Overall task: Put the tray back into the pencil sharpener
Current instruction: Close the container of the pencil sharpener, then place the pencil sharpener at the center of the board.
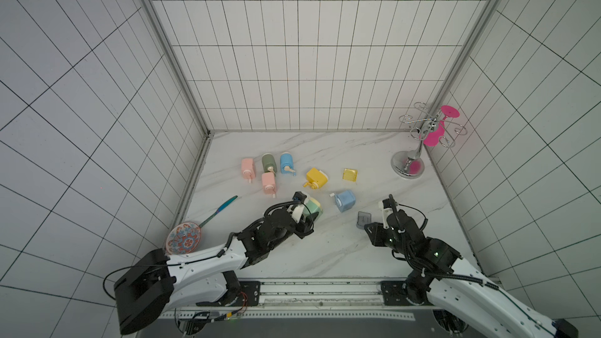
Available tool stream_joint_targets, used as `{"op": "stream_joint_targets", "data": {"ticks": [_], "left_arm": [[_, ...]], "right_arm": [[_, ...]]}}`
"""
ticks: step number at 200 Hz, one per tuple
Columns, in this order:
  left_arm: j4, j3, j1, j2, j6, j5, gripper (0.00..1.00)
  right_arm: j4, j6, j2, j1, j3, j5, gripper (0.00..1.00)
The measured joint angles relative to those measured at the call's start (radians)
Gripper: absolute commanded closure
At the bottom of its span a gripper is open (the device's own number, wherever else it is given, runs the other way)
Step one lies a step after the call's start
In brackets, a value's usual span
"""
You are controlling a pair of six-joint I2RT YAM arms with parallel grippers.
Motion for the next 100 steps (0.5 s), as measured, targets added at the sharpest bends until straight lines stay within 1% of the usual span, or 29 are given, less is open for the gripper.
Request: {"op": "stream_joint_targets", "data": {"ticks": [20,33,48,100], "left_arm": [[-0.091,0.048,0.092,0.017,-0.082,-0.070,1.00],[-0.130,0.090,0.125,0.056,-0.115,-0.106,1.00],[-0.155,0.144,0.136,0.122,-0.138,-0.139,1.00],[-0.218,0.329,0.156,0.418,-0.204,-0.228,1.00]], "right_arm": [[-0.003,-0.010,0.011,-0.004,0.001,0.005,0.74],[-0.003,-0.015,0.016,-0.005,0.002,0.005,0.74],[-0.003,-0.019,0.022,-0.005,0.002,0.005,0.75],[0.006,-0.037,0.059,-0.011,0.008,0.004,0.74]]}}
